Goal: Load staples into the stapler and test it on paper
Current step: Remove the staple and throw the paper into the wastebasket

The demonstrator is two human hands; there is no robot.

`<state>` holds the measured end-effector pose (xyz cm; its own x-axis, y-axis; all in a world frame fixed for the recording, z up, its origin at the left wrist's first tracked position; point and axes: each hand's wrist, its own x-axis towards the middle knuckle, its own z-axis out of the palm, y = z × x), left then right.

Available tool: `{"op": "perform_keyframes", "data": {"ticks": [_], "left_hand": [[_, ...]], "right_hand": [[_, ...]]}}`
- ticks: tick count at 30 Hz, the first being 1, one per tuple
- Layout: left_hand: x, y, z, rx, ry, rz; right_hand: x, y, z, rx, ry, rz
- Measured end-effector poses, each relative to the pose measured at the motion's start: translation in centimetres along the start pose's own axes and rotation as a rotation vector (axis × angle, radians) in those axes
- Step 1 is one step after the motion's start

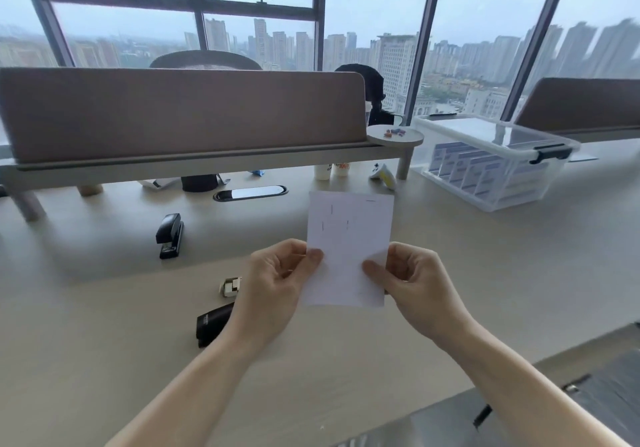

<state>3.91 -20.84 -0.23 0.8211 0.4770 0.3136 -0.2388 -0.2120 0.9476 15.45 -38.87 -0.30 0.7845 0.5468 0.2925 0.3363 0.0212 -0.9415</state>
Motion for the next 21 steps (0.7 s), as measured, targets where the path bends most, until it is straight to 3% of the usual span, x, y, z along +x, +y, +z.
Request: {"op": "perform_keyframes", "data": {"ticks": [2,5,8,10,16,21], "left_hand": [[0.1,0.1,-0.3,0.145,-0.014,0.101],[0.5,0.3,-1.0,0.48,0.102,0.442],[1.4,1.2,-2.1,0.746,0.183,0.787],[1.8,2.0,-2.6,0.899,0.178,0.92],[1.3,3.4,-2.6,1.123,0.222,1.086],[0.9,3.9,-2.8,1.175,0.257,1.129]], "right_hand": [[-0.1,-0.3,-0.4,-0.026,0.022,-0.041],[-0.5,-1.5,-0.8,-0.11,0.148,-0.184],[-1.4,-3.0,-1.2,-0.328,0.196,-0.37],[-1.7,-3.7,-1.2,-0.509,0.21,-0.516],[-0.7,-3.5,0.2,-0.695,0.262,-0.851],[-0.2,-2.7,0.8,-0.66,0.252,-0.871]]}}
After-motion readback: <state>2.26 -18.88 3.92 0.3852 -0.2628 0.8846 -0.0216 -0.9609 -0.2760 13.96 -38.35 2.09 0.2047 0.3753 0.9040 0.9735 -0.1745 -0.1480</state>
